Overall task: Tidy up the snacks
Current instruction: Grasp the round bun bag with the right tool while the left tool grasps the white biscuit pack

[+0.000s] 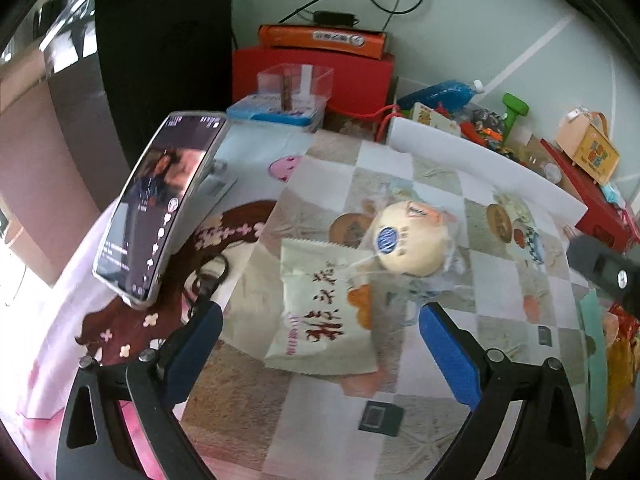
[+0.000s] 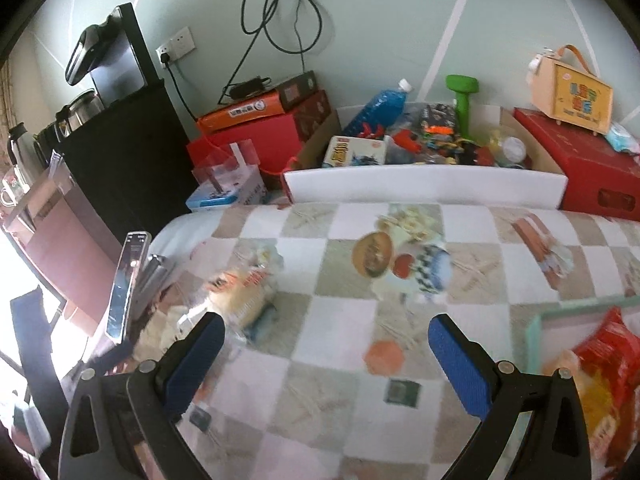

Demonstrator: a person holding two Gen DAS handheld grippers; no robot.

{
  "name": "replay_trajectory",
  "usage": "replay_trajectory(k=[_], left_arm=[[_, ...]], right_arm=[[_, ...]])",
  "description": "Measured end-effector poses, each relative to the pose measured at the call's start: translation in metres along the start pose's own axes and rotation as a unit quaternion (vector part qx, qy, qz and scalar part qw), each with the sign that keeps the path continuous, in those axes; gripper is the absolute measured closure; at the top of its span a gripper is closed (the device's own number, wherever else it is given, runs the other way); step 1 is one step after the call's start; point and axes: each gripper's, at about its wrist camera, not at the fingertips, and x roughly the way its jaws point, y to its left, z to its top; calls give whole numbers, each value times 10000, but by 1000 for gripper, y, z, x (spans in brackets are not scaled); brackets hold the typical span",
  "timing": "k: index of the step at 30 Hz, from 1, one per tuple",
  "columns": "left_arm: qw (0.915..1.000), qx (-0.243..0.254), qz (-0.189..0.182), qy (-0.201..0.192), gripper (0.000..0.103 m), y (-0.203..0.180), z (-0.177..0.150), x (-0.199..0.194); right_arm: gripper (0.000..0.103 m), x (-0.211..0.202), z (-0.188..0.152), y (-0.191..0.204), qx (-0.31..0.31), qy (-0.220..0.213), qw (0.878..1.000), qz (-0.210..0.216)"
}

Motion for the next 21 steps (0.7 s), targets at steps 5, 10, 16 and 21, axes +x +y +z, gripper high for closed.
replay_trajectory(k=[5, 10, 16, 21], left_arm=[[9997, -82, -232, 52, 23, 2, -4, 8], [9988, -142, -459, 97, 28, 1, -5, 18], [9982, -376, -460, 71, 40, 10, -6, 19], [9974, -538, -485, 55, 43, 17, -6, 19]], right_arm=[[0, 19, 5, 21, -156, 90, 9998, 84], [0, 42, 9, 46, -429, 205, 9987, 158], [0, 68, 7, 69, -764, 389, 9962, 126], [0, 83, 5, 80, -947, 509, 9941, 155]])
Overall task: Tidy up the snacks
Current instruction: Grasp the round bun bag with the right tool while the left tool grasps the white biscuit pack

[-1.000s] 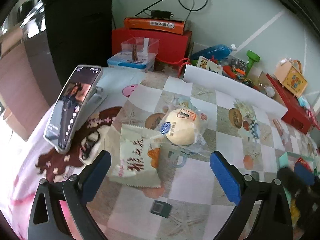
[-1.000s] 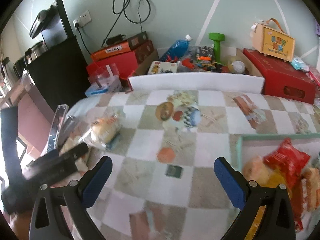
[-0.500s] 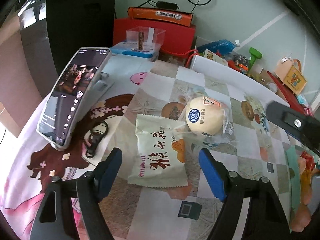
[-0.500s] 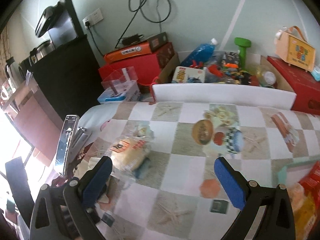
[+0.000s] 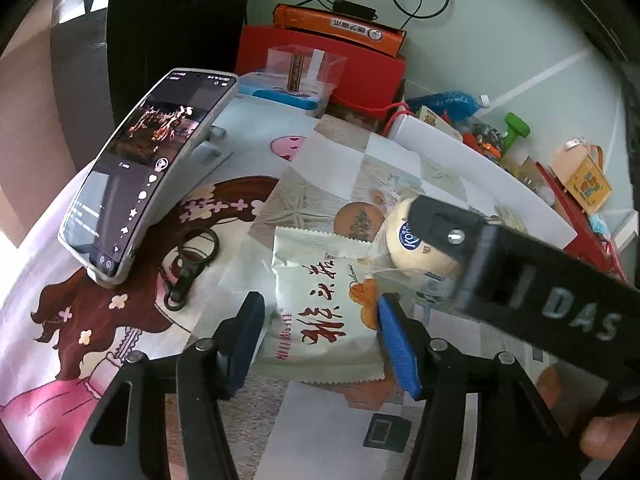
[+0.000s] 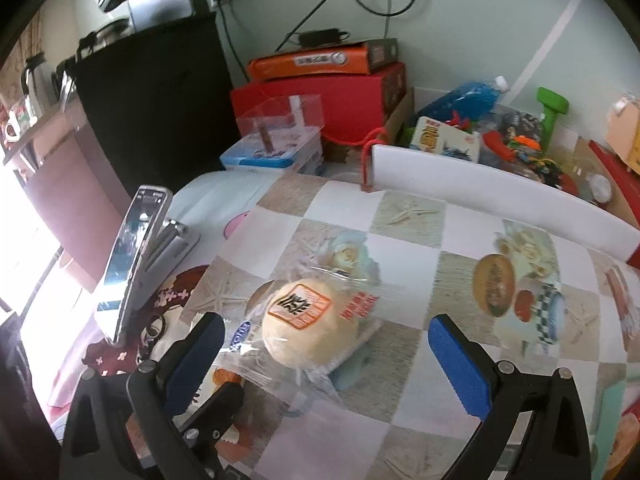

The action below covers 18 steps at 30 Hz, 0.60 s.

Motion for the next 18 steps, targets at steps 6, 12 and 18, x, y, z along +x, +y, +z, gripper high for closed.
replay_trajectory(k=[6, 12, 18], left_arm=[[10000, -74, 8, -20, 46, 2, 0, 1], [10000, -87, 25, -26, 46, 3, 0, 0], [9999, -85, 51, -27, 46, 2, 1, 2]], right_arm=[[1, 14, 1, -3, 75, 139, 9999, -68], [17, 15, 0, -10, 194, 198, 9996, 86], [38, 17, -5, -14, 284, 282, 9989, 227]])
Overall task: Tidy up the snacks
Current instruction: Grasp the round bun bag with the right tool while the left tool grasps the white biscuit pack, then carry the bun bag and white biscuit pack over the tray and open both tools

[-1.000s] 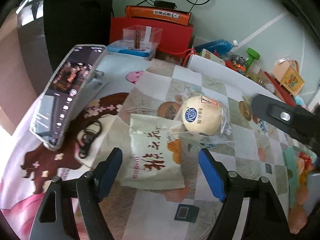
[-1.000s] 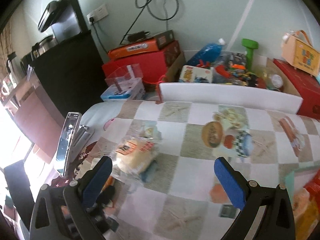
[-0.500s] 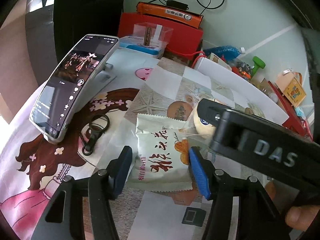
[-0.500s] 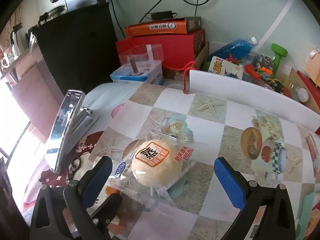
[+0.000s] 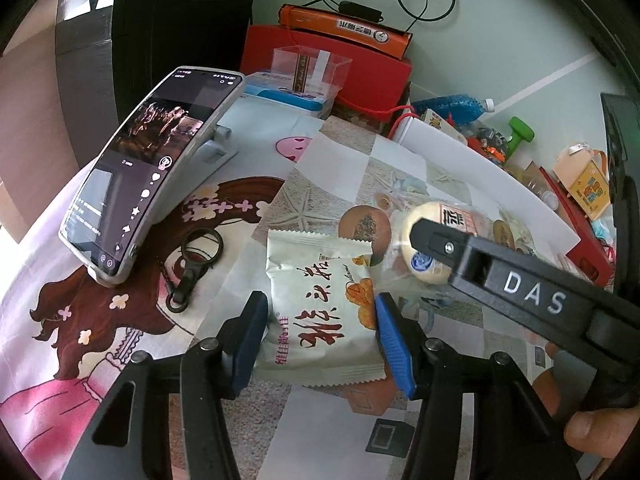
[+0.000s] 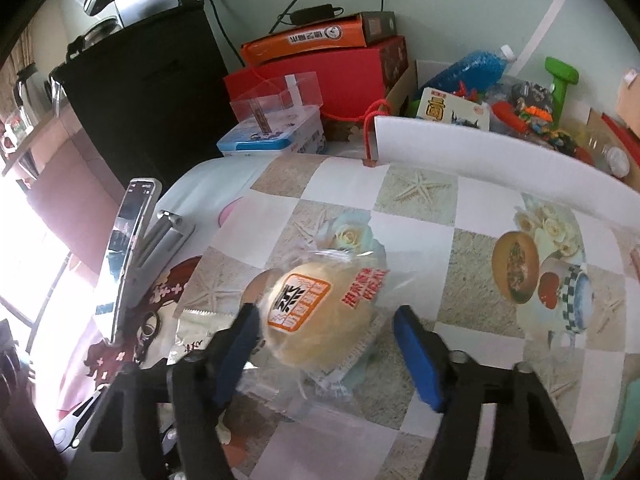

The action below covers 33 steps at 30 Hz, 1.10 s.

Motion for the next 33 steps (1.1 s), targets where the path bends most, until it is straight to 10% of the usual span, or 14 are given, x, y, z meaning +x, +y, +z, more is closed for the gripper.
replay_trajectory(k=[33], left_arm=[[10000, 11, -4, 3, 48, -3, 0, -3]], right_arm=[[51, -43, -46, -34, 291, 126, 9994, -120]])
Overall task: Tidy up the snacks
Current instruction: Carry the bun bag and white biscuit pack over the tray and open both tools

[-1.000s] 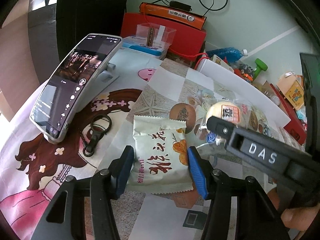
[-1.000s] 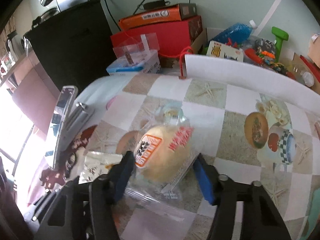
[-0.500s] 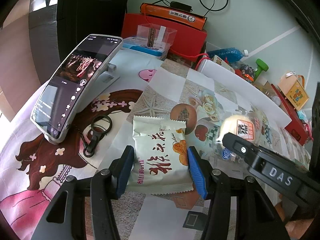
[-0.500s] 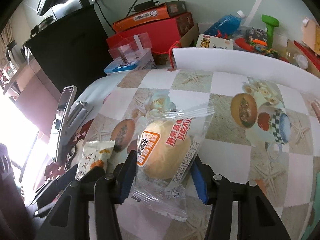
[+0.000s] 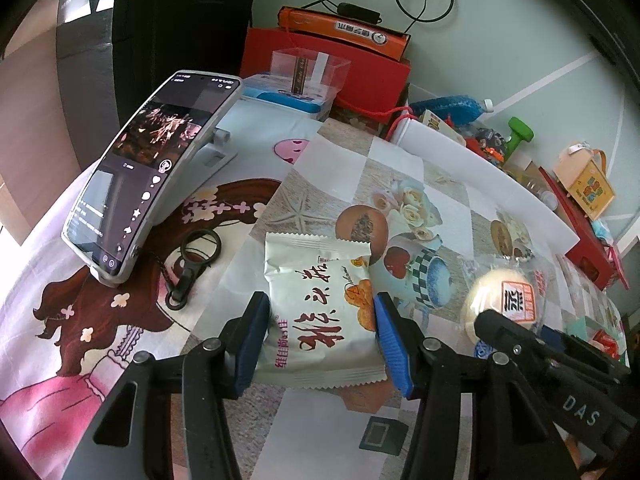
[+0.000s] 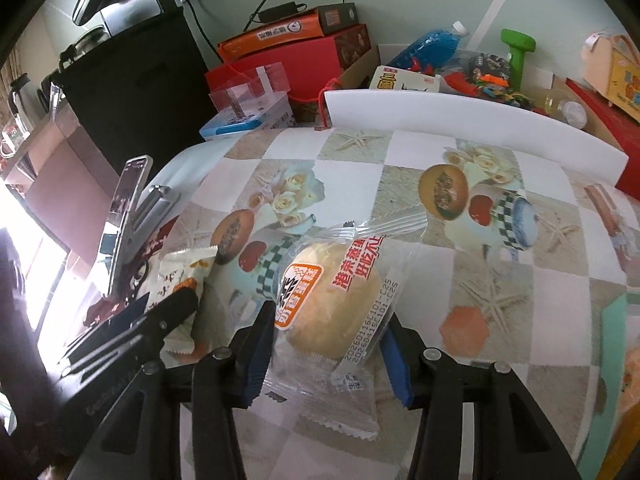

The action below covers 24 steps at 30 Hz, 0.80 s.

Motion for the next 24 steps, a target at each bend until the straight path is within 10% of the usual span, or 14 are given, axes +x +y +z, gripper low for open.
replay_trajectory(k=[24], left_arm=[[9960, 667, -594, -3, 48, -83, -22, -85]], right_arm=[[52, -144, -72, -67, 929, -435, 9942, -330]])
